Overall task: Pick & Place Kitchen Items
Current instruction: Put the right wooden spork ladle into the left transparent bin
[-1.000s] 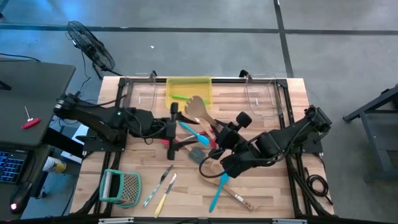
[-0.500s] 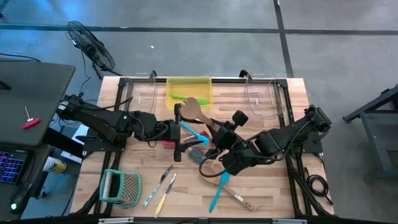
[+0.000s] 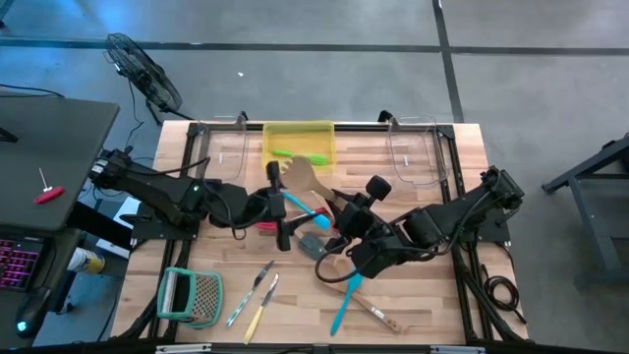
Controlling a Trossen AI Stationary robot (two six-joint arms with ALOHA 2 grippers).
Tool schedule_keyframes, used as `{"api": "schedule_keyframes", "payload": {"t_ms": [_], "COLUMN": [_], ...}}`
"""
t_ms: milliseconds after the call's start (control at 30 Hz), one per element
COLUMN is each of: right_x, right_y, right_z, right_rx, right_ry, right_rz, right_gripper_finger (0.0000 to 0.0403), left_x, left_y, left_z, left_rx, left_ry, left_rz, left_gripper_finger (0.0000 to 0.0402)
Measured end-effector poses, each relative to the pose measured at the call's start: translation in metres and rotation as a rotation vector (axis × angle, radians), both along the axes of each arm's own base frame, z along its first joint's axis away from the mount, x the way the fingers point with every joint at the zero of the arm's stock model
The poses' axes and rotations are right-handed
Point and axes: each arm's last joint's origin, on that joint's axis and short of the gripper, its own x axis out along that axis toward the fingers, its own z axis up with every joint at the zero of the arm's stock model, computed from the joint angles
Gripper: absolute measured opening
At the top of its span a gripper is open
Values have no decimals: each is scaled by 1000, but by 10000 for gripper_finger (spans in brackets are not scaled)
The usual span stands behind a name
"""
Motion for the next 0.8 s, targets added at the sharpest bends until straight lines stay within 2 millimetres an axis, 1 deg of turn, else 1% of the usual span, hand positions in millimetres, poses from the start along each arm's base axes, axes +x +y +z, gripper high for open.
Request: {"api": "schedule_keyframes", "payload": {"t_ms": [100,233,333,500,667,800], "right_x": [1,2,3,4,7,9], "right_y": [-2,-4,-4,-7,-10,-11], "right_z": [0,-1,-1,-1,-2,-3], "right_rx": [4,16,27,31,32,36], "right_ry": [2,14,17,14,19,29], "right_rz": [-1,15,26,16,12,22], "right_gripper_finger": [93,78,78,97,78,80], "left_x": [0,2,4,7,10,14], "left_y": [0,6,11,19,26,32], "left_z": [3,4,5,4,5,2], "left_rx": [12,4,-1,-31,-57,-65], "left_ry": [-25,-34,-41,-45,-50,-43], "left_rz": [-11,4,18,-36,-90,-94], "left_gripper_finger": [280,280,280,280,280,280]}}
